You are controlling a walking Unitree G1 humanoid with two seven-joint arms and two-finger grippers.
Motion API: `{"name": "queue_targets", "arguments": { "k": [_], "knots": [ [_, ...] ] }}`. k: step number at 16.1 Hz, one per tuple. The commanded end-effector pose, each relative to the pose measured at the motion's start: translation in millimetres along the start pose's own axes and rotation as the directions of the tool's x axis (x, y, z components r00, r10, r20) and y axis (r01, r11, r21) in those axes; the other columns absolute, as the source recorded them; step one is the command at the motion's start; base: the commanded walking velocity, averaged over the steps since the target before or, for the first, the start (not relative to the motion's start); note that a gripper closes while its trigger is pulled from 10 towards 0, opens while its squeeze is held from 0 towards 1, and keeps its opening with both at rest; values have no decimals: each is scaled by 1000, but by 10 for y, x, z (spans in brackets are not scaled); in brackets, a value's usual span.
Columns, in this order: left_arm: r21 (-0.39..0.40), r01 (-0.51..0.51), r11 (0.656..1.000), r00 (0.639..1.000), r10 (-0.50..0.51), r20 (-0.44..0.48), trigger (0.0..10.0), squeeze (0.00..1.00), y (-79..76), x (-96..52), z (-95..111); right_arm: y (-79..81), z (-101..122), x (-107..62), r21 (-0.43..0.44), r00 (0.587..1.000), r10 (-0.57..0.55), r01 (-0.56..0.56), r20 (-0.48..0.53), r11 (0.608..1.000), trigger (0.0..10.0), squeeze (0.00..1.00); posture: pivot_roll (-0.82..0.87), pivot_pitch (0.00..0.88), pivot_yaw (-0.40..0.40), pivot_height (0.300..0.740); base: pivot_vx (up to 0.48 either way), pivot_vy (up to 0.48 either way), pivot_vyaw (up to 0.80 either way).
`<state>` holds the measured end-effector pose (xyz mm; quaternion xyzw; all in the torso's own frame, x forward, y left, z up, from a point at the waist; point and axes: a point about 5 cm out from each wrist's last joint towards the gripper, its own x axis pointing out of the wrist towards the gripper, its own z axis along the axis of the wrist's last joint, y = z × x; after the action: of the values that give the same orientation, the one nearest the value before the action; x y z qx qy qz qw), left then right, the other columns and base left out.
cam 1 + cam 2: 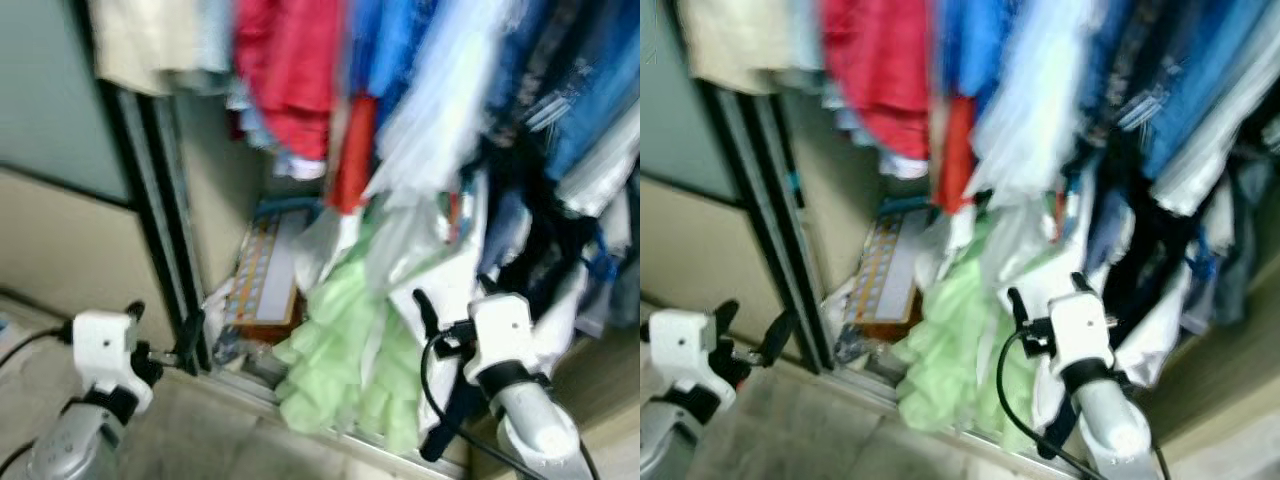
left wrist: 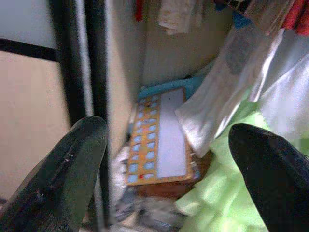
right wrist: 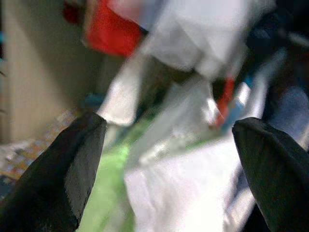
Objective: Clean up the room
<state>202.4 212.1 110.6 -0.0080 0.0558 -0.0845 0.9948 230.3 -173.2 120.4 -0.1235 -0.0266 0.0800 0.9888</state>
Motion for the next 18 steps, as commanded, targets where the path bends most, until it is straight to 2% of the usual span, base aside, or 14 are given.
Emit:
{"name": "queue_targets", "arguments": {
  "k": [1, 2, 3, 4, 6, 9, 10, 11, 12, 13, 15, 16, 17, 18],
  "knots": [
    [19, 50, 999, 999, -51, 18, 10000, 0, -102, 36, 49, -52, 47, 15, -13, 1000, -16, 16, 13, 1000, 10000, 0, 3, 32, -51, 740, 0, 0, 800],
    [33, 49, 998, 998, -50, 25, 10000, 0, -116, 58, 61, -59, 47, 18, -12, 1000, -17, 18, 11, 1000, 10000, 0, -1, 32, -51, 740, 0, 0, 800],
    [86, 31, 996, 999, -33, 25, 10000, 0, -127, 92, 63, -84, 46, 35, -8, 1000, -27, 27, 10, 1000, 10000, 0, -4, 32, -51, 740, 0, 0, 800],
    [89, 28, 996, 999, -30, 22, 10000, 0, -133, 100, 59, -96, 50, 47, -4, 999, -32, 32, 11, 999, 10000, 0, -4, 32, -51, 740, 0, 0, 531],
    [61, 5, 998, 1000, -6, 16, 10000, 0, -142, 146, 62, -138, 67, 118, 9, 998, -52, 52, 23, 999, 10000, 0, -5, 22, -51, 740, 0, 0, 0],
    [67, -23, 997, 999, 21, 29, 10000, 0, -134, 260, 98, -158, 61, 202, 24, 997, -70, 70, 25, 997, 10000, 0, 0, 0, -52, 740, 0, 0, 0],
    [17, -52, 998, 996, 51, 66, 10000, 0, -118, 395, 213, -133, 125, 336, 30, 996, -77, 75, 54, 997, 10000, 0, 5, 0, -49, 740, 0, 0, 0],
    [-7, -65, 998, 995, 65, 75, 10000, 0, -120, 467, 265, -111, 155, 411, 44, 995, -74, 71, 65, 996, 10000, 0, 10, 0, -48, 740, 0, 0, 0],
    [-27, -75, 997, 995, 76, 70, 10000, 0, -124, 539, 301, -99, 170, 487, 59, 995, -77, 73, 69, 996, 10000, 0, 18, 0, -37, 740, 0, 0, 0],
    [-14, -72, 997, 995, 73, 75, 10000, 0, -146, 582, 357, -93, 197, 539, 76, 993, -83, 77, 79, 994, 10000, 0, 17, 0, -36, 740, 0, 0, 0],
    [60, -102, 993, 991, 96, 95, 10000, 0, -140, 595, 412, -98, 192, 614, 83, 992, -105, 99, 75, 992, 10000, 0, 13, 0, -36, 740, 0, 0, 0],
    [42, -157, 987, 983, 152, 103, 10000, 0, -106, 576, 369, -73, 159, 630, 94, 993, -107, 101, 54, 990, 10000, 0, 12, 0, -36, 740, 0, 0, 0],
    [35, -174, 984, 976, 167, 141, 10000, 0, -93, 573, 356, -15, 147, 646, 65, 996, -78, 75, 48, 995, 10000, 0, 11, 0, -30, 740, 0, 0, 0],
    [75, -154, 985, 981, 144, 130, 10000, 0, -101, 570, 334, 2, 150, 642, 3, 995, -68, 67, 73, 998, 10000, 0, 15, 0, -28, 740, 0, 0, 0]
  ]
}}
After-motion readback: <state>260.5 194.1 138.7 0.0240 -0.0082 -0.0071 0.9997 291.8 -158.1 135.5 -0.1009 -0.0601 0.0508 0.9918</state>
